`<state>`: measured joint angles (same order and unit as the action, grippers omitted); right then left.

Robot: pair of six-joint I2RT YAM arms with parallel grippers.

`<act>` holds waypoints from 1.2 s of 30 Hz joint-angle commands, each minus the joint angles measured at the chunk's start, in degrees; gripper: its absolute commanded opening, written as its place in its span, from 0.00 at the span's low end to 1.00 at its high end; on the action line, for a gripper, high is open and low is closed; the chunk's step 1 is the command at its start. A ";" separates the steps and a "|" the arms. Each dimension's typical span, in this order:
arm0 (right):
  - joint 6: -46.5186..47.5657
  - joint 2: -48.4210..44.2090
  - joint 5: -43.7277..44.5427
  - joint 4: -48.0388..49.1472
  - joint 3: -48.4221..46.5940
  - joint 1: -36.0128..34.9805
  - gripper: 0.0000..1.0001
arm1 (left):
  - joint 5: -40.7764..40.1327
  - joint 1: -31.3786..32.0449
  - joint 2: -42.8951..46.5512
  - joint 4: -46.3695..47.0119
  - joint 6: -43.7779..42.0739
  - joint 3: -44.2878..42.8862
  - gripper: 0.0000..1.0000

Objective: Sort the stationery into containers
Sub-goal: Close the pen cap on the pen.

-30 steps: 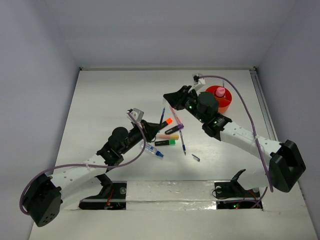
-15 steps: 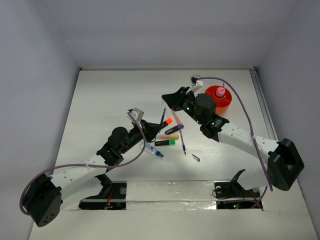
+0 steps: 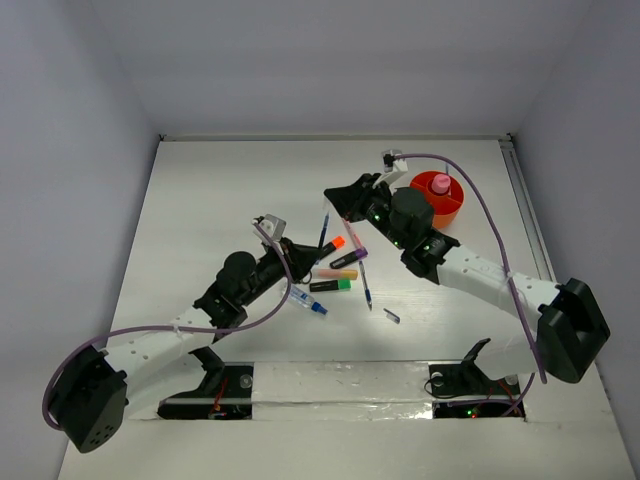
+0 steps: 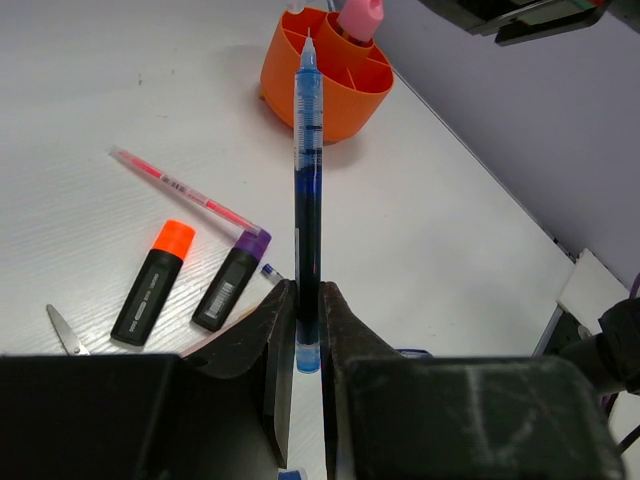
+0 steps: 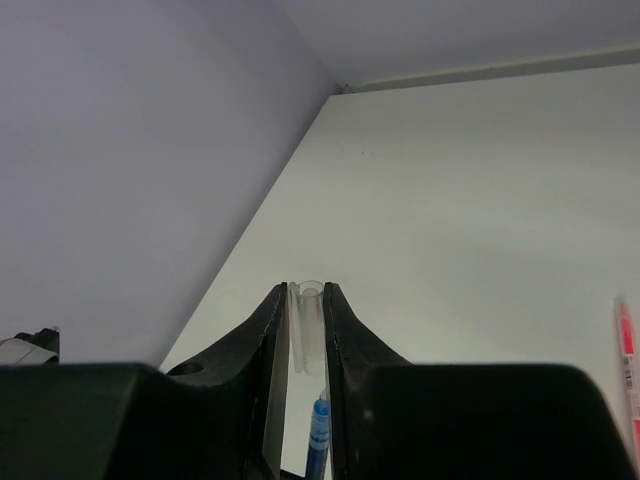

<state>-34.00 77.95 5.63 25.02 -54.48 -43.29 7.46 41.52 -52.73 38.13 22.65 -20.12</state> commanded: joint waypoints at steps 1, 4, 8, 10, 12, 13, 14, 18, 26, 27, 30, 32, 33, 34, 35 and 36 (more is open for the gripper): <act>1.04 -2.10 1.14 3.37 -0.01 -0.83 0.00 | 0.89 -0.47 -0.44 3.00 0.64 0.08 0.00; 1.13 -2.28 1.23 3.29 -0.01 -0.83 0.00 | 0.89 -0.47 -0.36 2.92 0.64 0.17 0.00; 1.48 -2.10 1.40 2.76 -0.10 -0.83 0.00 | 0.89 -0.47 -0.01 3.09 0.81 0.34 0.00; 1.57 -1.93 1.67 2.76 -0.01 -0.83 0.00 | 0.97 -1.00 0.43 3.27 0.81 0.52 0.00; 1.65 -1.66 1.93 2.76 0.07 -0.83 0.00 | 0.97 -1.00 0.79 3.44 0.81 0.78 0.00; 1.65 -1.58 2.02 2.76 0.07 -0.83 0.00 | 0.89 -1.00 0.96 3.53 0.81 0.78 0.00; 1.65 -1.49 1.93 2.76 0.07 -0.83 0.00 | 0.71 -1.00 1.05 3.44 0.81 0.87 0.00; 1.65 -1.23 1.84 2.76 0.07 -0.83 0.00 | 0.62 -1.00 1.66 3.53 0.72 1.05 0.00; 1.57 0.09 1.14 2.67 -0.54 -1.36 0.00 | 0.71 -1.00 1.93 3.79 0.72 1.22 0.00; 1.65 0.27 1.05 2.58 -0.63 -1.36 0.00 | 0.71 -1.00 2.19 3.88 0.81 1.40 0.00; 1.48 0.80 0.96 2.58 -0.72 -1.36 0.00 | 0.45 -1.00 2.54 3.97 0.73 1.57 0.00; 1.48 0.97 1.14 2.58 -0.72 -1.88 0.00 | 0.27 -1.00 2.54 3.88 0.81 1.57 0.00; 1.57 0.97 1.23 2.58 -0.63 -1.89 0.00 | 0.27 -1.00 2.81 3.97 0.81 1.66 0.00; 1.57 1.06 1.40 2.58 -0.63 -1.89 0.00 | 0.18 -1.00 2.89 3.88 0.81 1.66 0.00; 1.48 1.15 1.40 2.58 -0.54 -1.89 0.00 | 0.10 -1.00 2.98 3.97 0.90 1.66 0.00; 1.48 1.24 1.32 2.58 -0.45 -1.89 0.00 | 0.09 -1.00 2.98 3.88 0.81 1.66 0.00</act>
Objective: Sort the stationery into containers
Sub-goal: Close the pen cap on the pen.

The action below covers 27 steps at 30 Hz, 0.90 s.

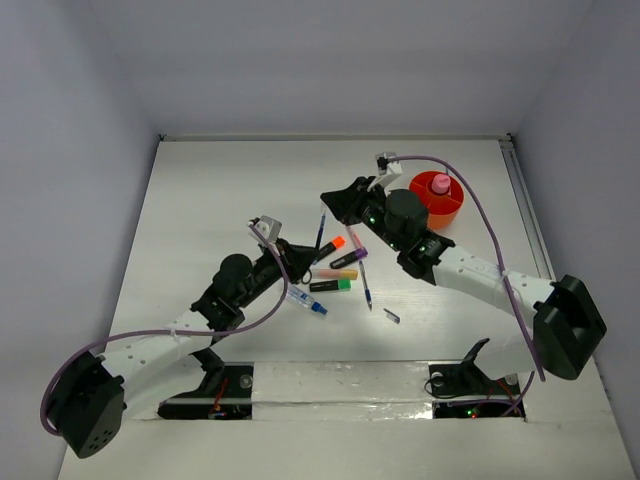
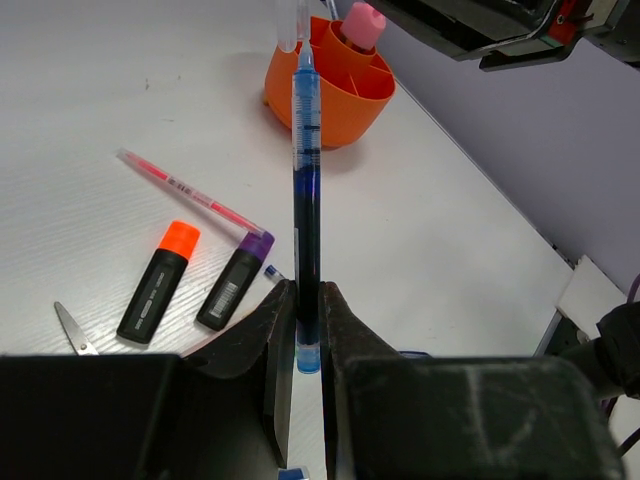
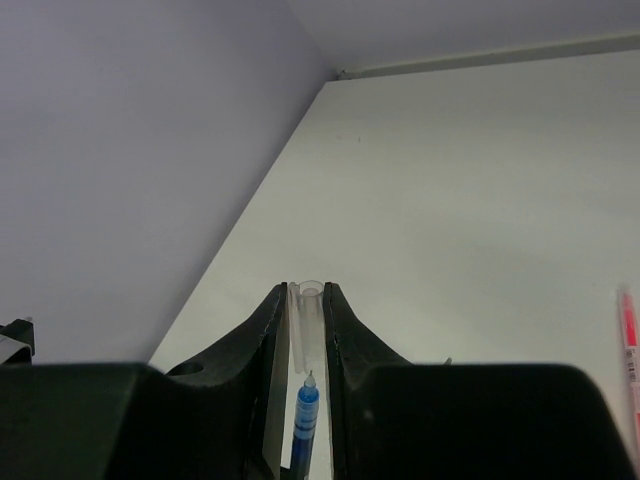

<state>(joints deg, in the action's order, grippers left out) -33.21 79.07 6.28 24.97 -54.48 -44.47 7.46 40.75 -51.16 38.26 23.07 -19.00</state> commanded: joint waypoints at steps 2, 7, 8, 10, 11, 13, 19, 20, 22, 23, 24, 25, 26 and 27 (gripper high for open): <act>0.52 0.12 0.48 2.80 -0.37 -0.71 0.00 | 0.10 -0.23 1.24 3.84 0.48 0.55 0.00; 0.52 -0.14 0.57 2.98 -0.28 -0.71 0.00 | -0.17 -0.23 1.15 3.75 0.48 0.55 0.00; 0.52 -0.23 0.66 2.98 -0.19 -0.71 0.00 | -0.52 -0.23 1.23 3.66 0.48 0.63 0.00; 0.43 -0.40 0.75 3.24 0.07 -0.71 0.00 | -0.96 -0.23 1.50 3.49 0.57 0.72 0.00; 0.34 -0.58 0.66 3.50 0.25 -1.23 0.00 | -1.22 -0.23 1.58 3.40 0.57 0.72 0.00; 0.08 -0.49 0.75 3.59 0.51 -1.24 0.00 | -1.57 -0.23 1.93 3.31 0.66 0.81 0.00; -0.10 -0.93 1.10 4.03 0.95 -1.76 0.00 | -2.10 -0.76 2.20 3.05 0.84 0.99 0.00; -0.01 -1.02 1.19 4.03 0.95 -1.76 0.00 | -2.02 -0.76 2.20 2.96 0.84 0.90 0.00; 0.25 -1.37 1.80 3.94 0.78 -1.76 0.00 | -1.67 -0.76 2.03 3.14 0.84 0.90 0.00; 0.34 -1.46 1.63 3.86 0.69 -1.76 0.00 | -1.75 -0.76 2.03 3.05 0.84 0.90 0.00; 0.51 -1.46 1.54 3.77 0.52 -1.76 0.00 | -1.84 -0.76 2.20 3.05 0.92 0.90 0.00; 0.52 -1.37 1.45 3.59 0.43 -1.76 0.00 | -1.93 -0.76 2.55 2.96 0.84 0.99 0.00; 0.52 -1.29 1.28 3.51 0.43 -1.76 0.00 | -2.19 -0.76 2.73 3.05 0.92 1.07 0.00; 0.43 -1.28 1.19 3.51 0.51 -1.76 0.00 | -2.28 -0.76 2.99 3.05 0.84 1.16 0.00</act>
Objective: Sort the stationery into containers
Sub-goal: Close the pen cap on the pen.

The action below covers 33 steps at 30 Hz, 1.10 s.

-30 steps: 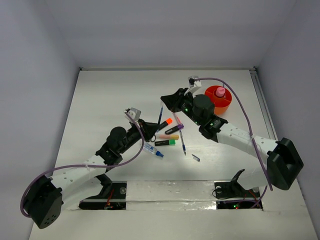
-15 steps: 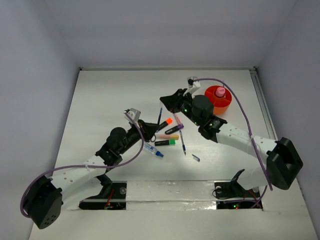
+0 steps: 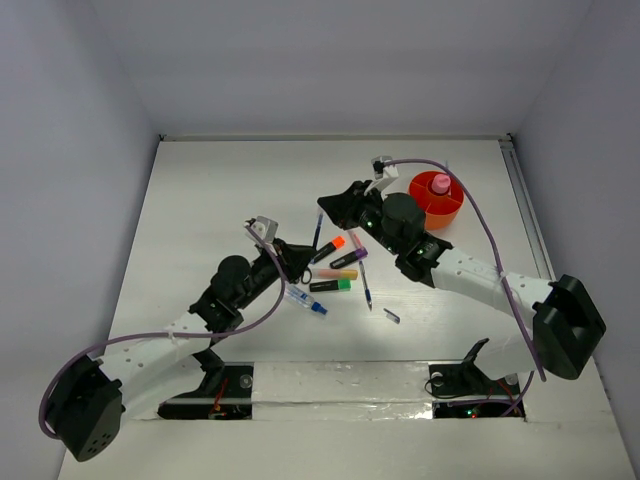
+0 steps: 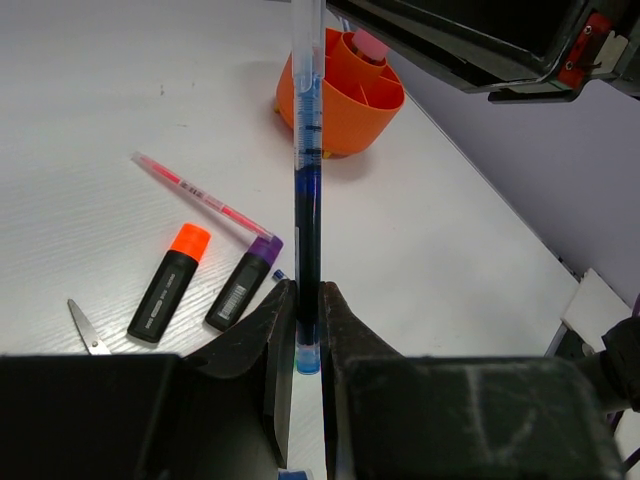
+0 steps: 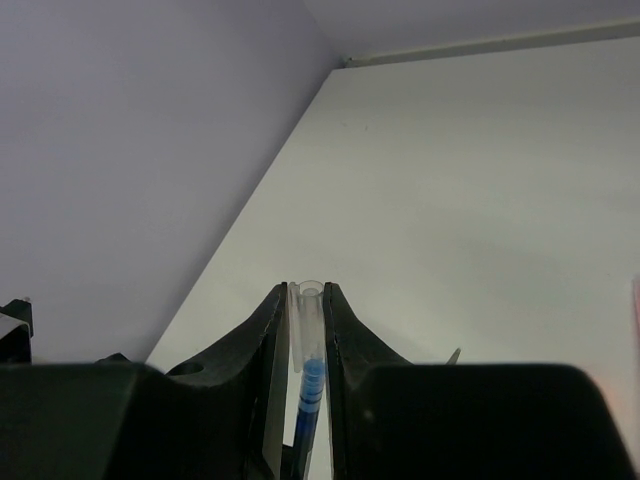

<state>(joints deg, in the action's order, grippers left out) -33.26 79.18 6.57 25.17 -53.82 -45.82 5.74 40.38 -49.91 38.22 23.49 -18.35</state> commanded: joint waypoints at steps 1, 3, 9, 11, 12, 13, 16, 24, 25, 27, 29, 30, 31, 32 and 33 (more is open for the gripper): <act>0.30 -1.22 0.82 3.31 -0.14 -0.41 0.00 | -0.73 -0.39 2.09 3.09 0.42 0.68 0.00; -0.31 -0.96 0.20 3.48 0.12 -0.41 0.00 | -1.08 -0.39 2.36 3.18 0.51 0.77 0.00; -3.74 -0.51 -0.24 5.50 1.87 -1.55 0.00 | -2.22 -0.39 3.41 3.71 0.77 1.12 0.00; -4.71 -0.60 -0.07 6.99 2.40 -1.55 0.00 | -2.75 -0.39 3.77 3.79 0.86 1.21 0.00; -5.58 -0.52 0.37 7.35 2.67 -2.07 0.00 | -2.92 -0.39 3.85 3.79 0.95 1.21 0.00; -6.03 -0.51 0.64 7.96 3.28 -2.08 0.00 | -3.10 -0.39 4.03 4.06 0.95 1.30 0.00; -7.96 0.18 0.29 9.02 3.73 -2.08 0.00 | -2.93 -0.39 3.77 4.41 1.04 1.30 0.00; -8.76 0.89 -1.20 6.74 2.68 -3.13 0.00 | -3.36 -0.39 3.77 4.24 0.86 1.30 0.00; -8.76 0.80 -1.38 6.13 2.50 -3.13 0.00 | -3.36 -0.39 3.77 4.23 0.77 1.30 0.00; -8.50 0.37 -1.47 4.28 1.97 -3.13 0.00 | -3.54 -0.39 3.77 4.15 0.77 1.21 0.00; -8.06 0.10 -1.29 1.66 1.53 -3.13 0.00 | -3.80 -0.39 3.86 3.88 0.60 1.12 0.00; -7.44 0.10 -1.12 0.68 1.27 -3.13 0.00 | -3.80 -0.39 3.94 3.80 0.51 1.12 0.00; -7.00 0.10 -1.12 -0.55 0.48 -3.13 0.00 | -3.80 -0.39 4.12 3.71 0.51 1.12 0.00; -6.56 0.19 -1.12 -3.08 -0.05 -3.13 0.00 | -3.98 -0.39 4.21 3.53 0.42 1.04 0.00; -5.95 0.36 -1.38 -4.15 -0.49 -3.13 0.00 | -3.98 -0.91 4.21 3.53 0.25 1.03 0.00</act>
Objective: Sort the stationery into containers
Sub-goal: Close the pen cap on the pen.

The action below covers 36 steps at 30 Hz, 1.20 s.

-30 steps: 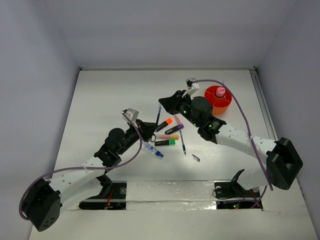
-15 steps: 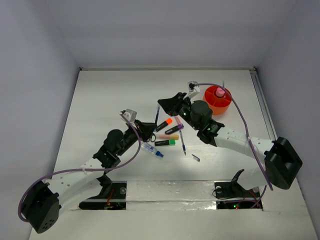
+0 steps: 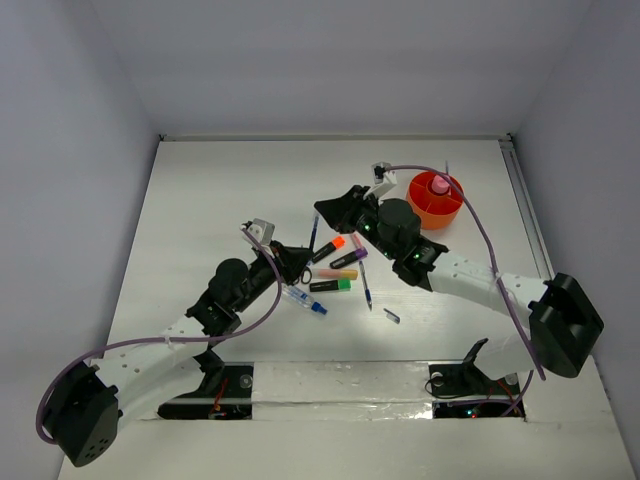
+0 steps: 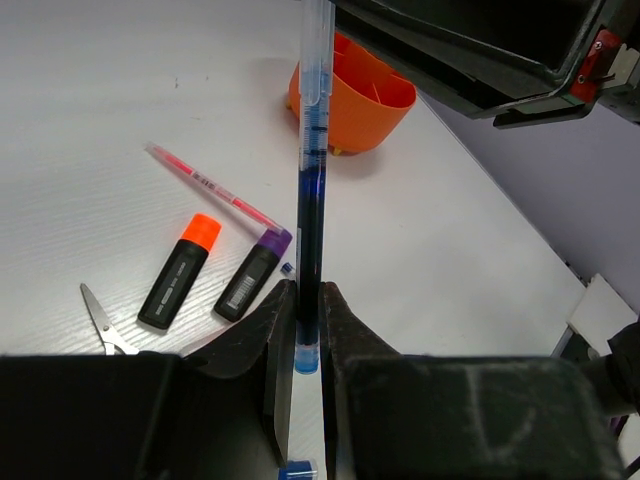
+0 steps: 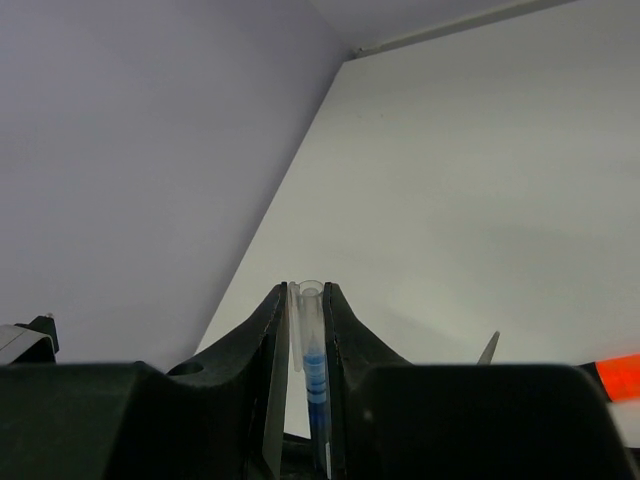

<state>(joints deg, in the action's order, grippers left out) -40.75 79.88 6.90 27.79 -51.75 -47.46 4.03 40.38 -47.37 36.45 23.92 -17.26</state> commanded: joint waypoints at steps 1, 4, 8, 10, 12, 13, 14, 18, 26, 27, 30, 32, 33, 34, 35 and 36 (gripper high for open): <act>1.81 -0.34 -1.97 -7.48 -2.74 -1.49 0.00 | -2.36 -0.92 1.85 5.13 -0.28 -0.15 0.00; 2.87 0.10 -2.76 -10.56 -3.54 -2.01 0.00 | -2.54 -0.92 2.02 4.95 -0.45 -0.32 0.00; 3.05 0.45 -4.17 -11.97 -3.01 -2.02 0.00 | -2.63 -0.92 2.02 4.86 -0.54 -0.67 0.00; 2.17 0.72 -5.48 -12.06 -2.40 -2.54 0.00 | -2.63 -0.92 2.11 4.95 -0.63 -1.02 0.00; 1.38 1.07 -6.54 -11.97 -1.96 -2.55 0.00 | -2.45 -0.92 2.37 4.95 -0.63 -1.20 0.00; 1.03 1.25 -6.63 -11.88 -1.69 -2.55 0.00 | -2.45 -1.44 2.64 5.04 -0.46 -1.20 0.00; 0.68 1.68 -8.46 -11.71 -1.52 -2.55 0.00 | -2.62 -1.45 2.81 5.21 -0.54 -1.20 0.00; -0.91 3.09 -11.11 -12.15 -1.34 -2.55 0.00 | -3.06 -1.45 4.13 4.69 -0.63 -1.20 0.00; 2.34 4.15 -11.56 -21.63 -4.06 -2.55 0.00 | -5.87 -1.45 7.56 2.14 -1.77 -1.90 0.00; 2.78 4.06 -10.51 -22.25 -4.06 -3.24 0.00 | -6.14 -1.45 7.65 1.96 -1.86 -1.90 0.00; 4.80 4.06 -8.05 -24.62 -3.98 -5.27 0.00 | -6.41 -1.45 8.00 1.70 -2.04 -2.08 0.00; 5.77 4.50 -7.25 -26.20 -4.24 -6.32 0.00 | -6.32 -1.45 7.83 1.61 -2.04 -2.25 0.00; 6.03 4.67 -7.25 -26.64 -4.50 -7.11 0.00 | -6.23 -1.45 7.74 1.61 -2.04 -2.26 0.00; 6.56 4.85 -7.25 -27.17 -4.76 -7.12 0.00 | -6.32 -1.45 7.56 1.61 -2.21 -2.34 0.00; 6.56 5.02 -7.25 -27.70 -4.85 -7.73 0.00 | -6.14 -1.45 7.47 1.70 -2.21 -2.34 0.00; 6.65 4.94 -7.25 -27.62 -4.94 -7.73 0.00 | -6.23 -1.45 7.30 1.70 -2.13 -2.34 0.00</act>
<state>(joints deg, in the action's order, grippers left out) -36.77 82.96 5.50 14.48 -57.47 -51.20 3.03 40.12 -41.76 22.92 22.74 -17.26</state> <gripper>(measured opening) 0.210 0.076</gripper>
